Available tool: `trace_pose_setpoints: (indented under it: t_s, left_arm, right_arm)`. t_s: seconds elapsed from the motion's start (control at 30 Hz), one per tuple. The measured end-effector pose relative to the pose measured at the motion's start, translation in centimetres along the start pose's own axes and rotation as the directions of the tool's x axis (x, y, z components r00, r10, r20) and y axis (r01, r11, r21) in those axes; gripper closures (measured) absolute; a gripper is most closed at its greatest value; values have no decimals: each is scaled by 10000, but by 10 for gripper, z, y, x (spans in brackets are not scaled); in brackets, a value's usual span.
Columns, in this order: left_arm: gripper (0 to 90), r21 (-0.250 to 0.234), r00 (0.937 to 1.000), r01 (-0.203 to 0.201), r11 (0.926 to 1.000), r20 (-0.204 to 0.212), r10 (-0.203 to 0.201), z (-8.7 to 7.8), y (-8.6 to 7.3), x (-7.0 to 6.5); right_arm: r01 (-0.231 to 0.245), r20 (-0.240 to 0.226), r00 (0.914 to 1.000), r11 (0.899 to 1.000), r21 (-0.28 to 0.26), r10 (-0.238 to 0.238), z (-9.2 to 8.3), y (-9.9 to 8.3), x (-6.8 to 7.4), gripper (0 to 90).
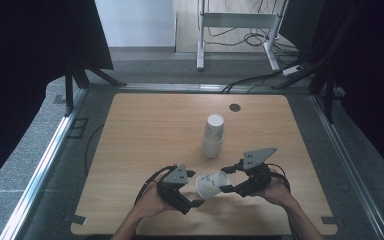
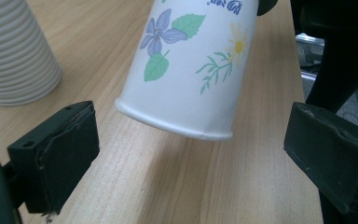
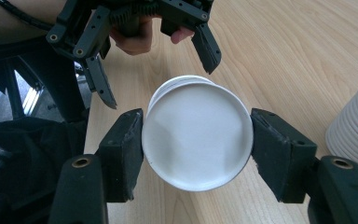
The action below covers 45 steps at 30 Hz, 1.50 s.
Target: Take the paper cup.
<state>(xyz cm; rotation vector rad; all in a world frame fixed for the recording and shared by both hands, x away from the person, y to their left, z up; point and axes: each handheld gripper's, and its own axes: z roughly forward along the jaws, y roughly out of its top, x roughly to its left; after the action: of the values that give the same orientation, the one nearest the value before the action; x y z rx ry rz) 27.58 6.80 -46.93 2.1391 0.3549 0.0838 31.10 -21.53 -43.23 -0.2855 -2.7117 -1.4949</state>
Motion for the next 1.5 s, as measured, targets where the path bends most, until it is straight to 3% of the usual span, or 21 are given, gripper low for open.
trace_pose_setpoints:
  t_s: [0.83,1.5]
  left_arm:
    - [70,643,9978,-655,9958,96,650,20,-2,-7]
    - [206,715,9960,-893,9934,-28,898,20,-4,-8]
  right_arm:
    - [160,-500,9986,9991,-383,-179,6,-5,9,370]
    - [221,-632,9977,9981,-579,-257,2,-4,10,370]
